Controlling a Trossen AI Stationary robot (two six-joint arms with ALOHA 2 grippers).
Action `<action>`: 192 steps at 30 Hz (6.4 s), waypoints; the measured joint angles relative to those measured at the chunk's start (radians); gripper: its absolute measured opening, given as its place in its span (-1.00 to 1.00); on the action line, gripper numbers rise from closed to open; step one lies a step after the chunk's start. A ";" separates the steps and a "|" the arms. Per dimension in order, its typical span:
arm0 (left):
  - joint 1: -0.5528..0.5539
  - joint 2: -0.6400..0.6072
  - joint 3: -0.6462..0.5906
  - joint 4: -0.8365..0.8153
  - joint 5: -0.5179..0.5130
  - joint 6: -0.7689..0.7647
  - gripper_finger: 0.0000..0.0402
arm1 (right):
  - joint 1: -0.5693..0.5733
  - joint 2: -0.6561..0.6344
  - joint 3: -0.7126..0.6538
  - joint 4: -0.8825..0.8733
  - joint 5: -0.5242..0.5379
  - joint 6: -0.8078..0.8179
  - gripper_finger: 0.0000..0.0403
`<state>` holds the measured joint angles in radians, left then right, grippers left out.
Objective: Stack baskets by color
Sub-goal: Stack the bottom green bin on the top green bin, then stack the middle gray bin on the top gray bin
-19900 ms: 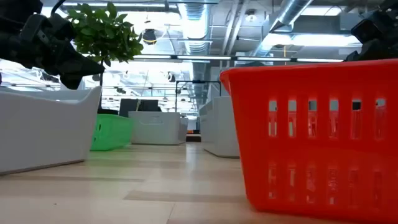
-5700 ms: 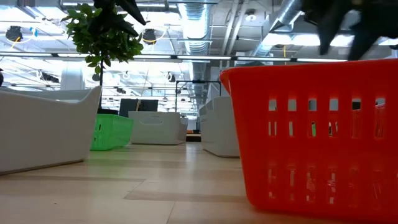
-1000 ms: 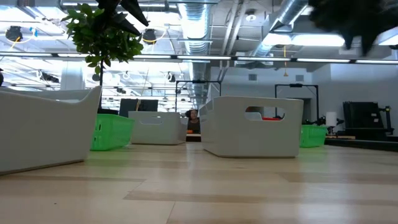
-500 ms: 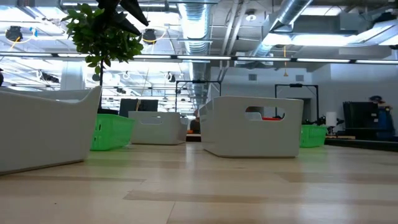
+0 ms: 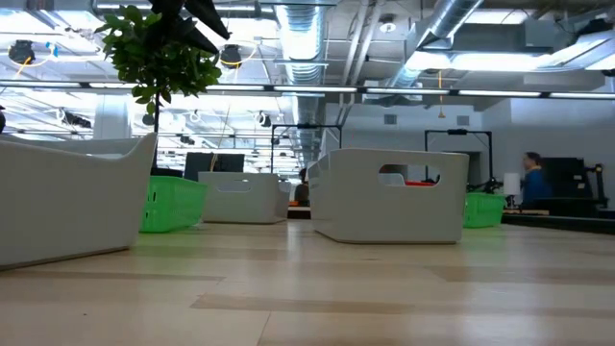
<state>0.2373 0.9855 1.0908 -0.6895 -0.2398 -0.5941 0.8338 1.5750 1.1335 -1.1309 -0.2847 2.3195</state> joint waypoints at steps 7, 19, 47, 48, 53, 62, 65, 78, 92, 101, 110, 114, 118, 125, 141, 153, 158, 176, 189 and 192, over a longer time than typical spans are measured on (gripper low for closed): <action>0.000 0.000 0.000 0.000 -0.004 0.008 -0.23 | 0.025 0.118 0.000 0.024 -0.037 0.002 0.08; 0.006 0.000 0.000 0.011 -0.009 0.017 -0.23 | -0.019 0.226 0.000 0.116 0.024 -0.002 0.00; 0.039 0.000 0.000 0.008 -0.001 0.033 -0.23 | -0.504 -0.206 0.000 -0.395 0.618 -0.245 -0.97; 0.039 0.000 0.000 0.008 -0.001 0.033 -0.23 | -0.540 -0.244 0.000 -0.398 0.693 -0.228 -0.97; 0.039 0.000 0.000 0.010 -0.001 0.032 -0.23 | -0.775 -0.362 0.000 -0.398 0.976 -0.199 -0.97; 0.039 0.000 0.000 0.010 -0.008 0.032 -0.23 | -1.202 -0.359 0.000 -0.256 1.027 -0.358 -0.97; 0.039 0.000 0.000 0.010 -0.009 0.032 -0.23 | -1.296 -0.317 0.000 -0.174 0.990 -0.436 -0.96; 0.039 0.000 0.000 0.010 -0.010 0.051 -0.23 | -1.413 -0.147 0.000 -0.039 0.840 -0.583 -0.97; 0.039 0.000 0.000 0.008 -0.010 0.052 -0.23 | -1.443 -0.313 -0.301 0.306 0.712 -0.546 -0.92; 0.039 0.000 0.000 0.008 -0.011 0.052 -0.23 | -1.459 -0.352 -0.381 0.412 0.653 -0.620 -0.91; 0.039 0.000 0.000 0.011 -0.011 0.032 -0.23 | -1.422 -0.352 -0.381 0.424 0.636 -0.512 -0.80; 0.039 0.000 0.000 0.013 -0.011 0.033 -0.23 | -1.418 -0.352 -0.381 0.371 0.625 -0.416 -0.77; 0.039 0.000 0.000 0.015 -0.011 0.034 -0.23 | -1.417 -0.352 -0.381 0.337 0.623 -0.403 -0.70; 0.039 0.000 0.000 0.022 -0.031 0.037 -0.23 | -1.417 -0.352 -0.380 0.351 0.624 -0.417 -0.47; 0.039 0.000 0.000 0.025 0.060 0.055 -0.23 | -1.307 -0.426 -0.232 0.363 0.561 -1.223 0.13; 0.078 0.000 0.000 -0.157 0.201 0.037 -0.23 | -0.867 -0.362 -0.196 0.347 0.469 -1.015 0.04; 0.078 0.000 0.000 -0.158 0.201 0.018 -0.23 | -0.754 -0.233 -0.195 0.389 0.468 -0.945 0.02; 0.079 0.000 0.000 -0.161 0.176 0.014 -0.23 | -0.800 0.094 0.044 0.228 0.470 -1.102 0.17; 0.079 0.000 0.000 -0.161 0.168 0.014 -0.23 | -0.830 0.247 0.083 0.200 0.462 -1.177 0.18; 0.079 0.000 0.000 -0.161 0.150 0.013 -0.23 | -0.829 0.280 0.083 0.206 0.438 -1.193 -0.02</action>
<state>0.3161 0.9855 1.0904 -0.8509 -0.0898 -0.5806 0.0044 1.8551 1.2163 -0.9248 0.1533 1.1267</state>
